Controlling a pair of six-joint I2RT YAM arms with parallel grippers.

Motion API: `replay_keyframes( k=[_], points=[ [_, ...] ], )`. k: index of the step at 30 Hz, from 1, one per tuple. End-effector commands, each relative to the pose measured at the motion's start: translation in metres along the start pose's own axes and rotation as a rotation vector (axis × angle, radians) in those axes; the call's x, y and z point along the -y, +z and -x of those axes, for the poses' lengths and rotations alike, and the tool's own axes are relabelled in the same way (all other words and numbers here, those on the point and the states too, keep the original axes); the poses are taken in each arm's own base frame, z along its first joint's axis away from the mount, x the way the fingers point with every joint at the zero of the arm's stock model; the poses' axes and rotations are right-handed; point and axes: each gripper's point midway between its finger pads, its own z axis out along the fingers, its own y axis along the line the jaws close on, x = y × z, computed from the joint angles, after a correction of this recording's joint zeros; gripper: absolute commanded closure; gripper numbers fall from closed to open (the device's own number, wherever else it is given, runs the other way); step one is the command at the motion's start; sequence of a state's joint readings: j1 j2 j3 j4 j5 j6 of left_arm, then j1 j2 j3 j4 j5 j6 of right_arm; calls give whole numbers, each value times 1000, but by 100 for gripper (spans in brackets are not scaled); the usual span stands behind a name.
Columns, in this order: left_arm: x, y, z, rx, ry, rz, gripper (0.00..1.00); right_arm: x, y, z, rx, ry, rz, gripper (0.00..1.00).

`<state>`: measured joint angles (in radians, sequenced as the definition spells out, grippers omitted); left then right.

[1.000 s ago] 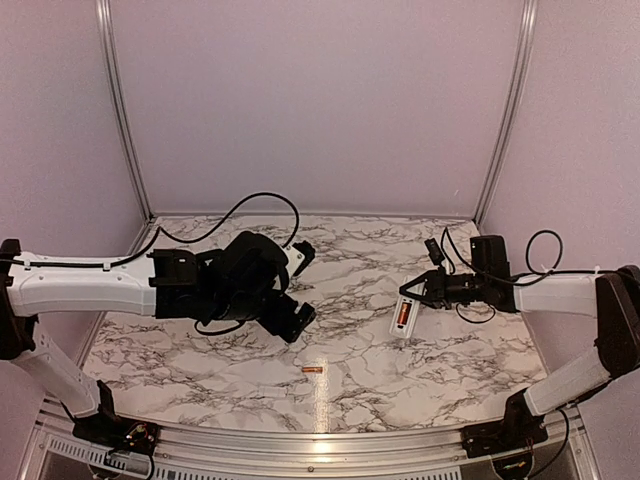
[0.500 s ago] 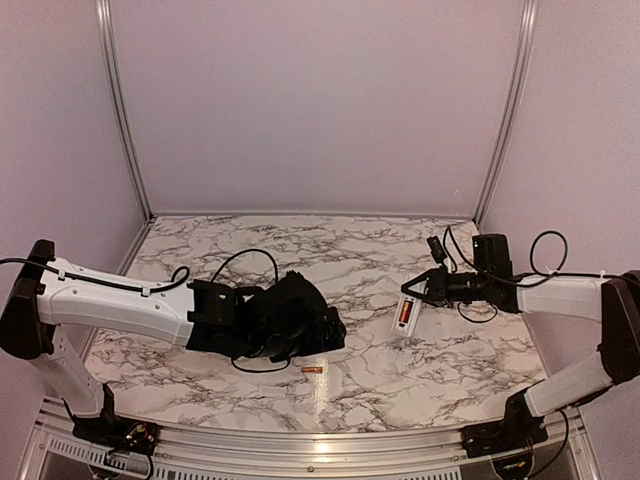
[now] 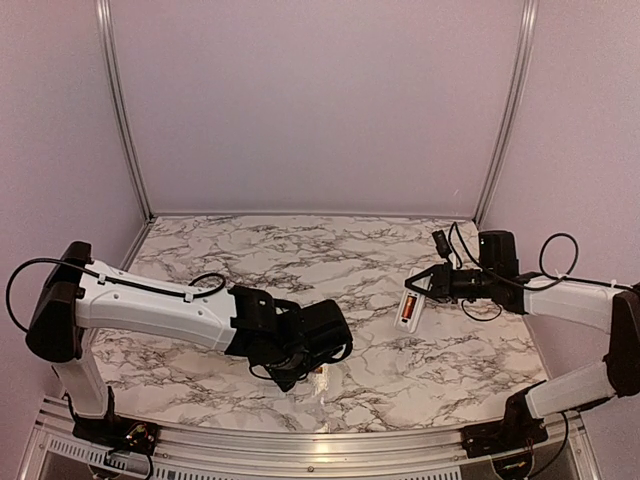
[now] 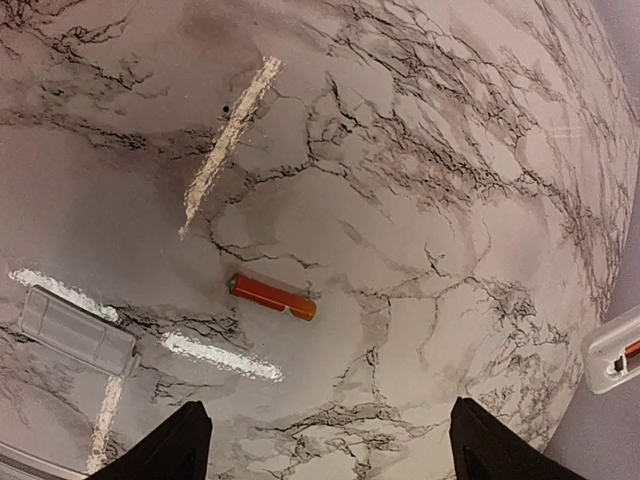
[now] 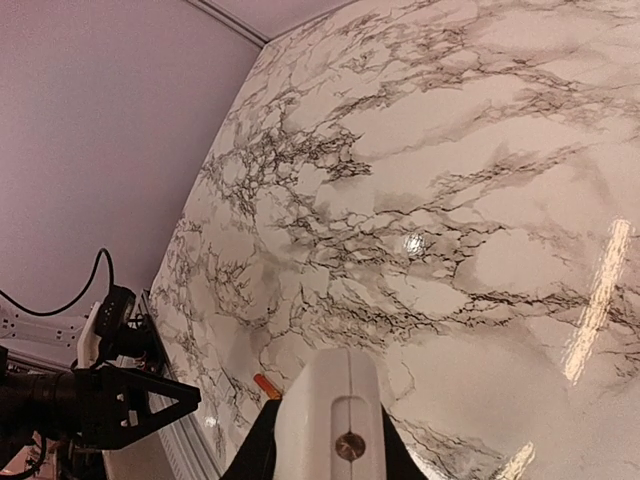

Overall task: Load the batteries into the remote control
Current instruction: Pick up the battery from the center of the board.

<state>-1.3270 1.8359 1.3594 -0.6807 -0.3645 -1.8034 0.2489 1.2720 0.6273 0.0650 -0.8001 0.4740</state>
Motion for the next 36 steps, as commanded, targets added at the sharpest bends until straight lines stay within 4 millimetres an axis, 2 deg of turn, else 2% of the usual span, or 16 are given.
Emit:
replay_keyframes(
  k=[1, 4, 10, 16, 27, 36],
  points=[
    [-17, 15, 3, 34, -1, 118, 17, -11, -2, 12, 18, -45, 5, 100],
    [-20, 26, 3, 21, 0, 146, 24, -10, -3, 12, 15, -47, 0, 100],
    [-9, 39, 6, 18, 29, 152, 34, -9, -4, 14, 20, -49, -2, 100],
    [-15, 56, 14, -1, 18, 188, 43, -5, -6, 16, 24, -39, -6, 100],
    [-17, 75, 8, -31, 41, 216, 48, 1, -7, 15, 25, -26, -10, 100],
    [-26, 85, 8, -53, 36, 250, 56, 4, -10, 19, 35, -16, -12, 100]
  ],
)
